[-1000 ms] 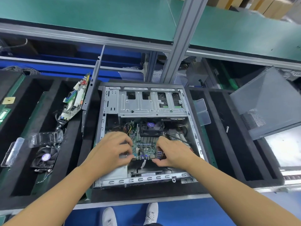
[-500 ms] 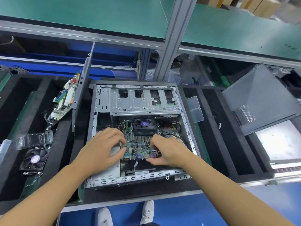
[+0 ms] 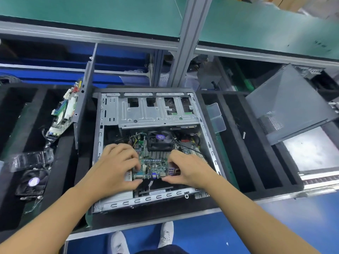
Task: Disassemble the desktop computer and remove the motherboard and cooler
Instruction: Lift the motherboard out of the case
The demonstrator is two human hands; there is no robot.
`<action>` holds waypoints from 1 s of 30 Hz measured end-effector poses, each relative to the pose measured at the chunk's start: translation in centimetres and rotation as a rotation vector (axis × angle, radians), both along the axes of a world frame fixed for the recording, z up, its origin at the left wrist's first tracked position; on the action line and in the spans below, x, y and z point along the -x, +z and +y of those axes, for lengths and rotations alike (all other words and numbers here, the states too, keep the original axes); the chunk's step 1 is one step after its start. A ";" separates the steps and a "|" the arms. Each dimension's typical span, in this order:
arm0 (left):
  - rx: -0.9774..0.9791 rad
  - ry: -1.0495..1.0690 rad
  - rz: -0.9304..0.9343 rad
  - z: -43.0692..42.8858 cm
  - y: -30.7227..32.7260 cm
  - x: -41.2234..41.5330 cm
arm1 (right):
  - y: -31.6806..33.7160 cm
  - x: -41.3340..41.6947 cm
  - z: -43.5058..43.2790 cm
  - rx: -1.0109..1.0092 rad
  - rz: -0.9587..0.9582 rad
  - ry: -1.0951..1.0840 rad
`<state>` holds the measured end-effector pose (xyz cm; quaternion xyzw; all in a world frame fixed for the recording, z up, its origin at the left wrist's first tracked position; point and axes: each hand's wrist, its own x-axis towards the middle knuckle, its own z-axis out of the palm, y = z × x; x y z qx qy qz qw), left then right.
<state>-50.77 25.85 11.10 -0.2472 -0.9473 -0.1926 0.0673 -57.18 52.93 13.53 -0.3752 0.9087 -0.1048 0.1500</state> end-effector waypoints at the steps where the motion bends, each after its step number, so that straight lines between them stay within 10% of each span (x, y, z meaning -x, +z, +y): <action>1: -0.021 -0.014 0.026 0.0 -0.2 0.0 | 0.1 -0.1 0.0 -0.002 0.011 -0.001; 30: -0.063 -0.116 -0.052 1.4 1.8 -0.8 | -0.6 -0.4 0.7 0.124 -0.069 -0.009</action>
